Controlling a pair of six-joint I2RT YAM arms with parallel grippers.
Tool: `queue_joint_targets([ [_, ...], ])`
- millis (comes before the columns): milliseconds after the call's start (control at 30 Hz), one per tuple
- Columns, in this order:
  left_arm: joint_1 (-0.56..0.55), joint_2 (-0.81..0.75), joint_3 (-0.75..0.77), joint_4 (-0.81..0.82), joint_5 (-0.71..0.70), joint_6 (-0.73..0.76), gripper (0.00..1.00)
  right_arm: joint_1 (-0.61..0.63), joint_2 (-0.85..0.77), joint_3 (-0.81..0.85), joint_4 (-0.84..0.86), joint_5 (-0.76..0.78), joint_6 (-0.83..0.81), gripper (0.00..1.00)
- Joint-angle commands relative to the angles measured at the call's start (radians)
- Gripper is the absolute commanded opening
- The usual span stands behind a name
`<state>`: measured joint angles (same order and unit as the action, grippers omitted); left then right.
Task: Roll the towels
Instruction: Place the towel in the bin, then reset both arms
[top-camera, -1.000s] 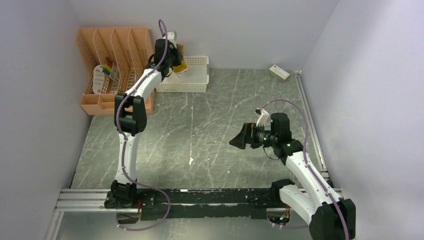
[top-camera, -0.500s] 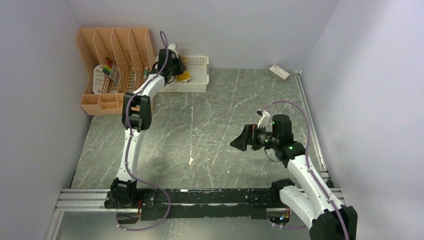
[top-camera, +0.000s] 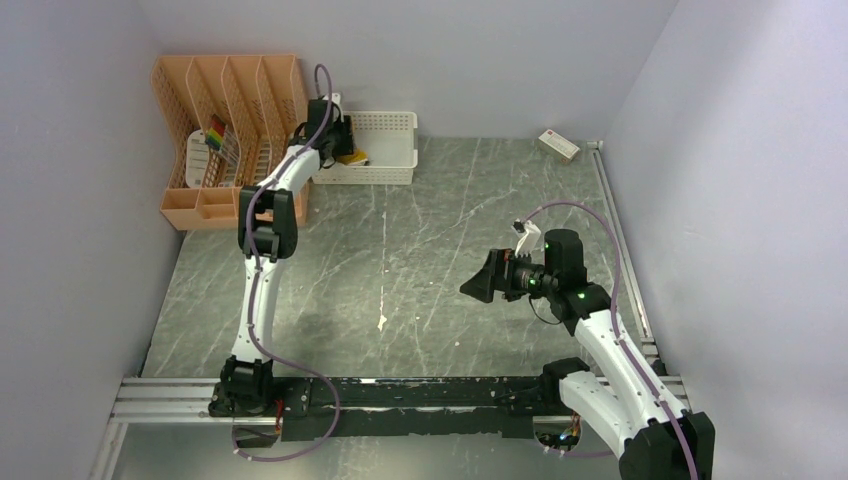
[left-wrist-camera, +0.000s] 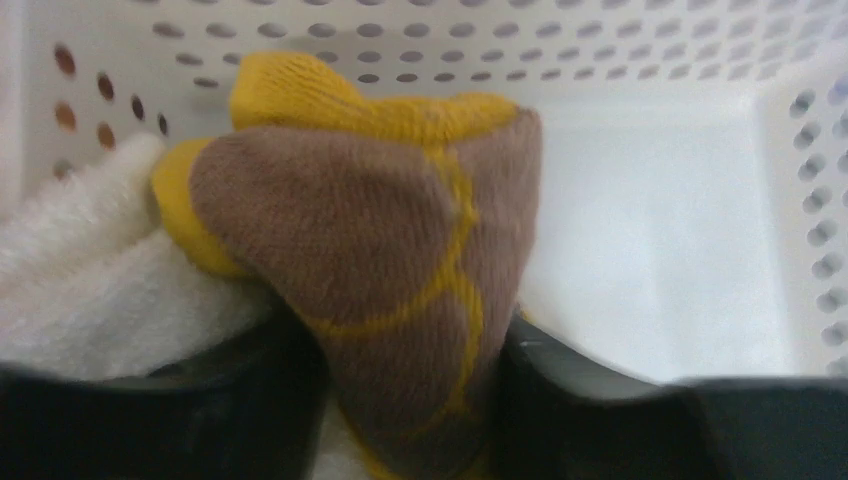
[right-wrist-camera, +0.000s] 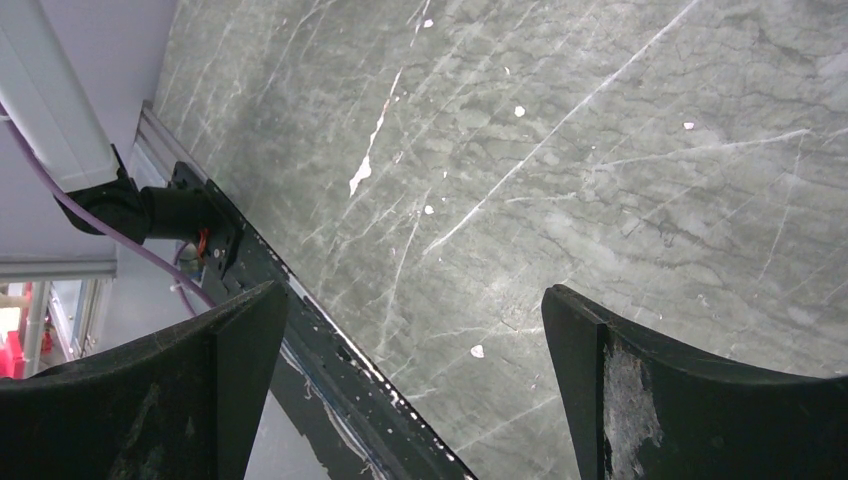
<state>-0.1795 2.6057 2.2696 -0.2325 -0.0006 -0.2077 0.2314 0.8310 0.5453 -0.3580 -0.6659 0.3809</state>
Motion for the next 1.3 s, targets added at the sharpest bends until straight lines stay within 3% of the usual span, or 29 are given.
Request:
queue_joint_targets([
  [0,0.021,-0.051,0.007,-0.084,0.012,0.088,0.93,0.004,-0.006,0.005,-0.007,-0.01,-0.003,1.0],
  [33,0.021,-0.065,0.004,-0.077,0.031,0.086,1.0,0.005,-0.008,0.006,-0.01,-0.006,-0.005,1.0],
  [267,0.021,-0.21,-0.01,-0.046,0.044,0.08,0.99,0.003,-0.034,-0.004,-0.014,0.022,0.012,1.0],
  [600,0.009,-0.56,-0.111,-0.062,0.211,0.031,0.99,0.006,-0.021,0.016,0.014,0.071,0.019,1.0],
  [700,0.009,-0.723,-0.277,-0.098,0.257,-0.026,0.99,0.005,-0.022,0.036,0.012,0.146,0.012,1.0],
  [767,0.002,-0.882,-0.494,-0.048,0.284,-0.056,0.99,0.005,-0.04,0.034,0.049,0.194,0.024,1.0],
  [900,-0.032,-1.208,-0.988,0.14,0.19,-0.093,0.99,0.006,-0.113,0.048,0.104,0.274,0.057,1.0],
  [1033,-0.071,-1.462,-1.267,0.125,0.109,-0.121,0.99,0.006,-0.149,0.098,0.067,0.417,0.06,1.0],
  [1133,-0.098,-1.607,-1.38,0.111,0.169,-0.127,0.99,0.006,-0.164,0.133,0.021,0.558,0.068,1.0],
  [1267,-0.1,-1.716,-1.379,-0.041,0.178,-0.077,0.99,0.006,-0.246,0.132,-0.018,0.726,0.065,1.0],
])
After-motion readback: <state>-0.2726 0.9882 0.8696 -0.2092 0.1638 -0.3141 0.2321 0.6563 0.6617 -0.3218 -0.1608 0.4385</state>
